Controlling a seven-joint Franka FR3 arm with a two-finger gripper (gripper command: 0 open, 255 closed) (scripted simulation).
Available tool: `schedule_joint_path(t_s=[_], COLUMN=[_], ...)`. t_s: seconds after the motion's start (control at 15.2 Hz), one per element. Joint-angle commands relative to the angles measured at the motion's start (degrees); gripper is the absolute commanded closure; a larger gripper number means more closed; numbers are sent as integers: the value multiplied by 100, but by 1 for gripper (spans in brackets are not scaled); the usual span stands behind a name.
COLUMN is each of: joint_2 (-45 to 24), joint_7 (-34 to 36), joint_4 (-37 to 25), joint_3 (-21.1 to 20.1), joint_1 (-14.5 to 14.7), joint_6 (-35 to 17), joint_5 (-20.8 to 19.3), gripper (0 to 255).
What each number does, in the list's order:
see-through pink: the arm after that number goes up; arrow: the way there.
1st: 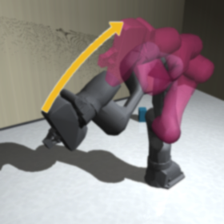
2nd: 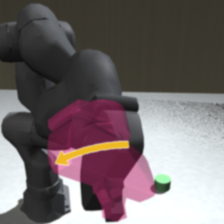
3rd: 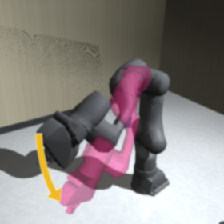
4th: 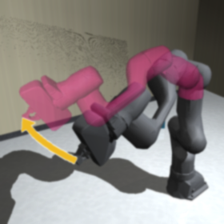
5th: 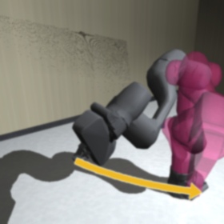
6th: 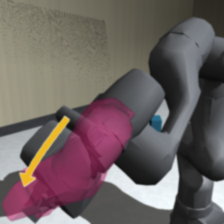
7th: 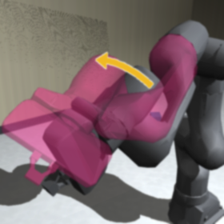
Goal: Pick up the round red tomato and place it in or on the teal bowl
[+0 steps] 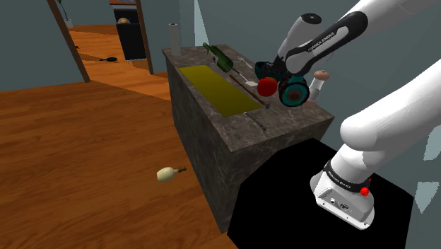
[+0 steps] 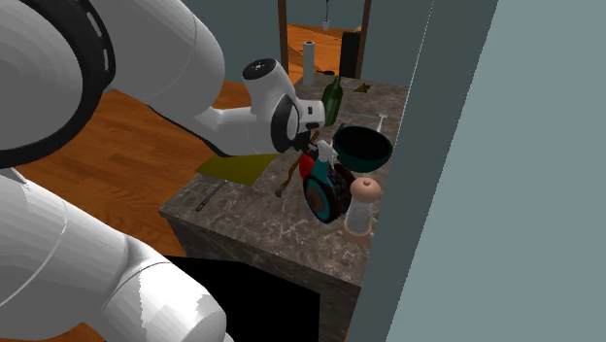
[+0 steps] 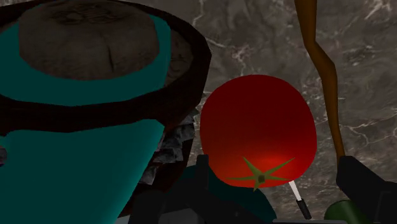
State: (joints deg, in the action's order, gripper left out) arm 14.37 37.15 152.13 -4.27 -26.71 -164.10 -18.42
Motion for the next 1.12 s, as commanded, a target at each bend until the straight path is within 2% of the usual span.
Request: schedule_joint_path(t_s=[0.0,0.4,0.46,1.06], joint_2=[-46,-44,-44,-45], joint_7=[12,12,12,12], joint_4=[-19,-19,-19,-19], joint_3=[-5,-5,-5,-5], joint_1=[-15,-15,-15,-16], joint_6=[-30,-29,-29,-30], joint_5=[-20,-19,-19,-20], gripper=[0,0,255,255])
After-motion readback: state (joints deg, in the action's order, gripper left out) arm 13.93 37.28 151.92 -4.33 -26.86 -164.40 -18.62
